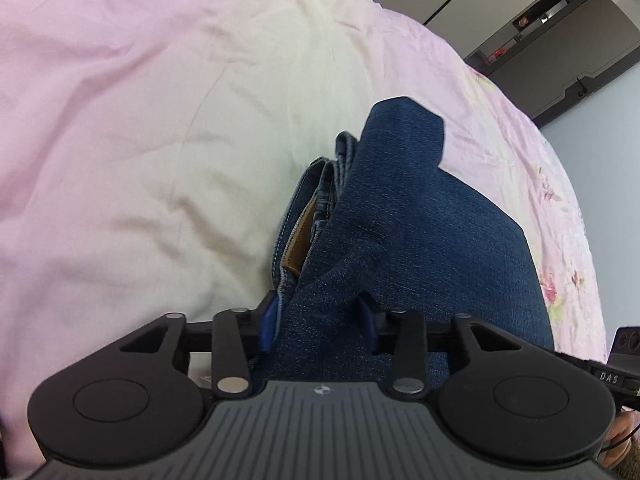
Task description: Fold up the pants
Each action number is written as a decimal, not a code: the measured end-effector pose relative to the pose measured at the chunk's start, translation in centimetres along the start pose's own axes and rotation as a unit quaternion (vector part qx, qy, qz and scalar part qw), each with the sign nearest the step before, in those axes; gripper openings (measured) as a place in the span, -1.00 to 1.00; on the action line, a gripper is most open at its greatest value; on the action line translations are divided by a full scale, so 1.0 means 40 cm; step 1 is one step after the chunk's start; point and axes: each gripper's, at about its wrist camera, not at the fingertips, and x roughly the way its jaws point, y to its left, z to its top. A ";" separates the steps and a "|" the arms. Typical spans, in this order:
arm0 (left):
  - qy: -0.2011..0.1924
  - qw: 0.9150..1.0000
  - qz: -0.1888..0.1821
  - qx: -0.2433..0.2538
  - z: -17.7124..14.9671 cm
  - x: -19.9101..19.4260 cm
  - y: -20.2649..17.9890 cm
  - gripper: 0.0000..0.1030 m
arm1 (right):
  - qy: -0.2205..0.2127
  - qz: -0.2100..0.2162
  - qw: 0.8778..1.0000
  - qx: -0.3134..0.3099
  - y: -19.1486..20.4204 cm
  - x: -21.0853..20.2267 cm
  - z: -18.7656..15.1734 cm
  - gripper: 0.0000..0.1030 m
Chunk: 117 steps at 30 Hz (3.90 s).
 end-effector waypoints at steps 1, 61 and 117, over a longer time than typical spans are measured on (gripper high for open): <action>-0.003 1.000 0.001 0.000 -0.007 -0.010 -0.008 -0.22 | 0.001 -0.003 1.000 -0.013 0.016 -0.012 0.009 -0.62; -0.045 0.998 -0.034 -0.029 -0.163 -0.090 0.029 -0.42 | 0.072 0.047 0.996 -0.001 -0.034 0.018 0.089 -0.67; -0.049 0.959 0.194 0.201 -0.336 -0.122 -0.176 -0.59 | 0.025 -0.171 0.962 -0.211 0.115 -0.124 -0.212 -0.85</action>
